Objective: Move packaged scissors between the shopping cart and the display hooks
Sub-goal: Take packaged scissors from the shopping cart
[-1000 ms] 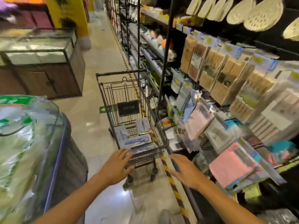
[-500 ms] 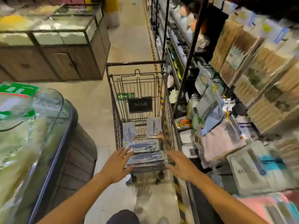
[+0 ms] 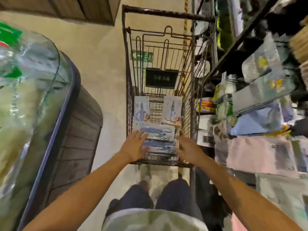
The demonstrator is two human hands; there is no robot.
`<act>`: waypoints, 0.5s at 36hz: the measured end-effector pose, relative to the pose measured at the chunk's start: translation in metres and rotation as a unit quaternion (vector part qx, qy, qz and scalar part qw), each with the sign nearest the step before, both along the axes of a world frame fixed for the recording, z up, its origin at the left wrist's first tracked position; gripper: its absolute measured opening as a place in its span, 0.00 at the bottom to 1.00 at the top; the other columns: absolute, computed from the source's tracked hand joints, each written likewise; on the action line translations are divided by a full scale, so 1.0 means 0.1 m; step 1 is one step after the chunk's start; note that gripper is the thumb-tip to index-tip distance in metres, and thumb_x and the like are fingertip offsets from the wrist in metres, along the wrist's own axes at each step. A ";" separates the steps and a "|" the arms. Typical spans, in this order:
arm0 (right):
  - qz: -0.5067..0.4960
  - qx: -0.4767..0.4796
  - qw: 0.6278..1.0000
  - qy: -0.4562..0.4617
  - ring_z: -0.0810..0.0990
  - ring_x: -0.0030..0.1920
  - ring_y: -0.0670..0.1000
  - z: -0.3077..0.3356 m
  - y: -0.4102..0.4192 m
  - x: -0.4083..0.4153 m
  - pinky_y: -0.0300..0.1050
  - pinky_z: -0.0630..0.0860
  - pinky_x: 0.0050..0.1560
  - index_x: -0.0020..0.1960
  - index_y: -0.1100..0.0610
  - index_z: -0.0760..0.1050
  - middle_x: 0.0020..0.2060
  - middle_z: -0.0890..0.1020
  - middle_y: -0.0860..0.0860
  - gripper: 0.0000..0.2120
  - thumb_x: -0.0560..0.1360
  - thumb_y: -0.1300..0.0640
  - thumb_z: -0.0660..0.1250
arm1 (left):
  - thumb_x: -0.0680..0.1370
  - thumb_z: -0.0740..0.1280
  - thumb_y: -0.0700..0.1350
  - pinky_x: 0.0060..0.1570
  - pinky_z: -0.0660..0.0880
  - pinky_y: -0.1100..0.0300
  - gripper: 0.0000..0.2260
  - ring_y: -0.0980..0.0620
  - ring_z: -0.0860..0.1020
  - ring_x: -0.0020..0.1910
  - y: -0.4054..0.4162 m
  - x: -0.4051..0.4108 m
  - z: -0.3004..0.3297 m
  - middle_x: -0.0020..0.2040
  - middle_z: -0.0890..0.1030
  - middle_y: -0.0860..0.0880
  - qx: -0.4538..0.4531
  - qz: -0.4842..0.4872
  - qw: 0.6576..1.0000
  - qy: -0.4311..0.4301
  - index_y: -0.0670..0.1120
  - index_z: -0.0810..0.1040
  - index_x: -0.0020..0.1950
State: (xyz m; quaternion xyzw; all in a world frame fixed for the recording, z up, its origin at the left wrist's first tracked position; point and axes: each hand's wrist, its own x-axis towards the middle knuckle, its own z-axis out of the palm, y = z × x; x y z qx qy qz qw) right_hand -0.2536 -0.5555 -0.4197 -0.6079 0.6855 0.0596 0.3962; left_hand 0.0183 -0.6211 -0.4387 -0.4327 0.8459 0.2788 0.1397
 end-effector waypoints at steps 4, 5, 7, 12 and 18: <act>0.004 0.011 1.000 -0.008 0.64 0.75 0.58 -0.12 -0.20 -0.02 0.49 0.62 0.73 0.78 0.57 0.62 0.76 0.66 0.58 0.29 0.81 0.48 0.65 | 0.83 0.46 0.60 0.79 0.44 0.54 0.32 0.43 0.53 0.82 -0.08 -0.15 -0.09 0.83 0.56 0.43 0.039 0.054 0.998 -0.016 0.43 0.54 0.83; 0.005 0.019 1.000 -0.009 0.64 0.75 0.58 -0.19 -0.27 -0.04 0.48 0.63 0.72 0.78 0.58 0.62 0.76 0.66 0.58 0.29 0.81 0.49 0.65 | 0.83 0.45 0.59 0.78 0.41 0.56 0.32 0.45 0.51 0.82 -0.10 -0.18 -0.15 0.83 0.54 0.44 0.044 0.067 0.997 -0.015 0.43 0.52 0.83; 0.013 0.036 0.999 -0.013 0.65 0.74 0.58 -0.33 -0.41 -0.07 0.48 0.64 0.71 0.78 0.57 0.62 0.75 0.67 0.58 0.30 0.81 0.49 0.66 | 0.85 0.48 0.56 0.78 0.41 0.56 0.29 0.44 0.50 0.82 -0.15 -0.21 -0.27 0.83 0.54 0.43 0.061 0.074 0.995 -0.024 0.43 0.52 0.83; 0.048 0.025 0.998 -0.016 0.69 0.71 0.59 -0.73 -0.77 -0.13 0.50 0.66 0.69 0.76 0.57 0.65 0.72 0.72 0.57 0.28 0.80 0.52 0.68 | 0.84 0.53 0.58 0.80 0.49 0.49 0.30 0.41 0.54 0.81 -0.29 -0.26 -0.70 0.82 0.58 0.43 0.079 0.087 0.992 -0.041 0.45 0.56 0.82; 0.077 0.033 0.996 -0.027 0.77 0.64 0.61 -1.62 -1.11 -0.15 0.58 0.75 0.63 0.71 0.57 0.71 0.64 0.78 0.58 0.27 0.74 0.52 0.71 | 0.83 0.60 0.53 0.81 0.48 0.49 0.30 0.41 0.53 0.81 -0.41 -0.35 -1.30 0.82 0.58 0.42 0.091 0.127 0.987 -0.039 0.44 0.56 0.82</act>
